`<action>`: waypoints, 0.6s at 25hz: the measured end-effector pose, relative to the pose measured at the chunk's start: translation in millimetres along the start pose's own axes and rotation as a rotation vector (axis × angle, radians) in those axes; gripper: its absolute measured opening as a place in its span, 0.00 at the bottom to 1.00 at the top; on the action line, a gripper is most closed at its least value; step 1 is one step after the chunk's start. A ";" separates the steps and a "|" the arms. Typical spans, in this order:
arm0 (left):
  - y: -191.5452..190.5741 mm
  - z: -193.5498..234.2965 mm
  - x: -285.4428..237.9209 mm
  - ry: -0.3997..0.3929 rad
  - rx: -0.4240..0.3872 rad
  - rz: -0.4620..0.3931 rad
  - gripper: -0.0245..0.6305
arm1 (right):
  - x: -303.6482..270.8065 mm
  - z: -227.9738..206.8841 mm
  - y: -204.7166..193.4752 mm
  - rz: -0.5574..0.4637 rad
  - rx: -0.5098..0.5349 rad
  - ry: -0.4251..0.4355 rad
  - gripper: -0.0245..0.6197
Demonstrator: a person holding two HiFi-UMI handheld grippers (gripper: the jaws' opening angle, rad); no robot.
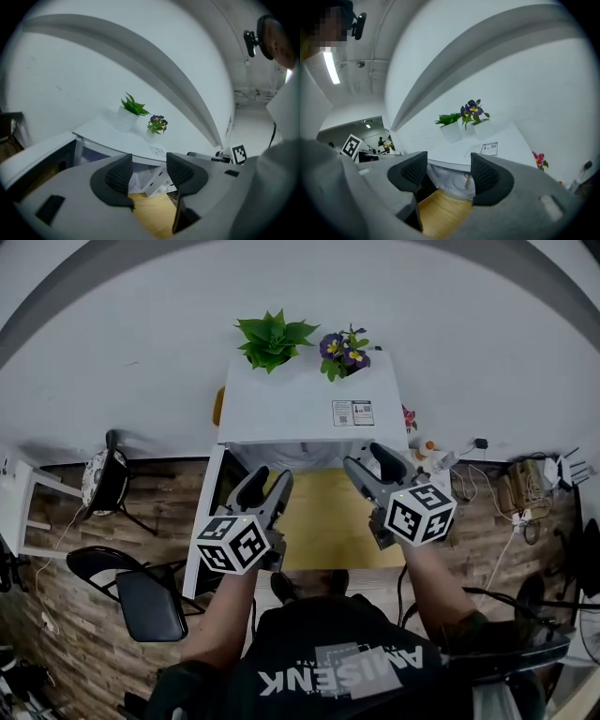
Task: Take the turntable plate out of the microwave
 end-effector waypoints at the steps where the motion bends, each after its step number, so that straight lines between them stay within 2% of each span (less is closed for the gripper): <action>1: -7.3 2.9 -2.8 -0.005 0.023 0.003 0.38 | -1.4 -3.6 -7.6 0.001 -0.023 -0.005 0.46; 4: -29.1 10.0 -11.1 0.000 0.047 0.015 0.42 | -6.1 -13.8 -28.9 -0.017 -0.094 -0.009 0.46; 6: -44.2 19.9 -17.4 0.025 0.103 0.037 0.42 | -9.8 -21.5 -44.8 -0.014 -0.159 -0.010 0.46; 10: -73.3 44.5 -32.4 0.043 0.226 0.096 0.42 | -21.9 -34.2 -80.9 0.040 -0.281 -0.009 0.46; 15: -100.3 72.0 -50.2 0.077 0.311 0.136 0.42 | -40.6 -50.5 -121.5 0.108 -0.390 -0.032 0.47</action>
Point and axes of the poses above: the fingertips, and each gripper's own axes: x backward along the fingers, z to its left, y out of its top, the point moved 5 cm from there along x, backward along the fingers, and after that the axes turned 5 degrees about y, right-handed, at the moved point
